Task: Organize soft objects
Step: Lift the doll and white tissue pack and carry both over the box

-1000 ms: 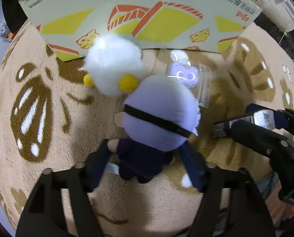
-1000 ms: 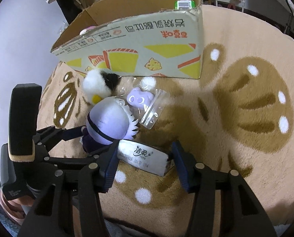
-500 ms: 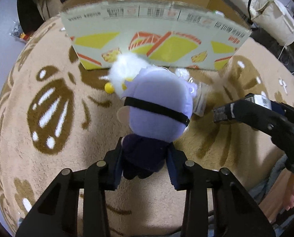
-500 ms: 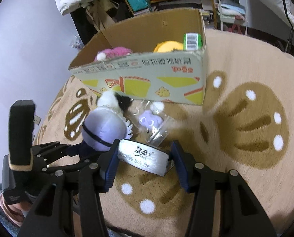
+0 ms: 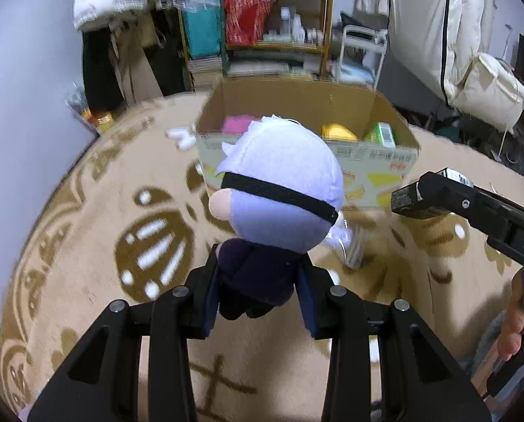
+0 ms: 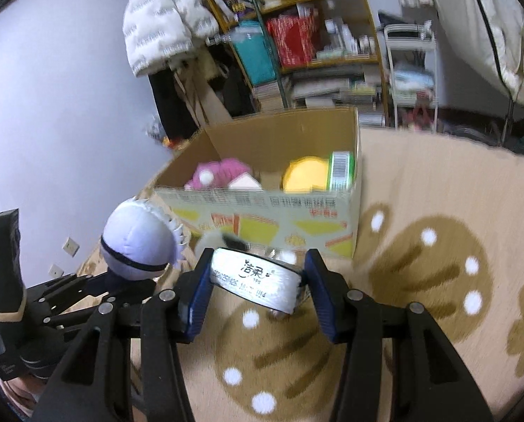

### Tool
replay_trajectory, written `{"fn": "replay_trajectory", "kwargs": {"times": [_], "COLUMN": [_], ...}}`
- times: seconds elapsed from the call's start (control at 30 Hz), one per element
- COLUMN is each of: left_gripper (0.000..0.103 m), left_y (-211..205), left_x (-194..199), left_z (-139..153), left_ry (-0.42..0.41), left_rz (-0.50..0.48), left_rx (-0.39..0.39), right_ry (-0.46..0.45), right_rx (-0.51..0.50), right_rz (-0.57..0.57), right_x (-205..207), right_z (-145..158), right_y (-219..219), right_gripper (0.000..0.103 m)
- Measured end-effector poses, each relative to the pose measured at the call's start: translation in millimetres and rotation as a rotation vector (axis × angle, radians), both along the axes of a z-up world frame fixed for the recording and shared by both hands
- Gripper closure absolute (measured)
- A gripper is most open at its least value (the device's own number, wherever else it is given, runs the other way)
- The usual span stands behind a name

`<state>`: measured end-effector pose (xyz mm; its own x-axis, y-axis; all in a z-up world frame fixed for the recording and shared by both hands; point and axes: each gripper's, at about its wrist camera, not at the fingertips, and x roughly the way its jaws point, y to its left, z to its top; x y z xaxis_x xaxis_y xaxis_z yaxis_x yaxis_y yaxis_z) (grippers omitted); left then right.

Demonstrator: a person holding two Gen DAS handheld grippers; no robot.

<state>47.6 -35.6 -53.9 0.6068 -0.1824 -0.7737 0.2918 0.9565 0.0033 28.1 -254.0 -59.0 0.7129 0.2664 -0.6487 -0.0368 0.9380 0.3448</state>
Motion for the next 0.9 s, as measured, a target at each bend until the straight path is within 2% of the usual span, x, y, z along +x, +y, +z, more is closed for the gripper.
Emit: {"fn": "replay_trajectory", "kwargs": {"times": [0.2, 0.33, 0.9], "left_gripper": [0.066, 0.066, 0.066], "left_y": [1, 0, -11], "left_x": [-4, 1, 44], "left_z": [19, 29, 42], "left_ry": [-0.141, -0.195, -0.280], "left_rz": [0.028, 0.035, 0.017], "left_rx": [-0.017, -0.028, -0.020], "right_ry": [-0.089, -0.123, -0.214], "right_rx": [-0.021, -0.032, -0.059], "right_rz": [-0.010, -0.014, 0.000], "right_x": [2, 9, 40], "right_z": [15, 19, 27], "right_y": [-1, -2, -6], "right_gripper": [0.049, 0.049, 0.049]}}
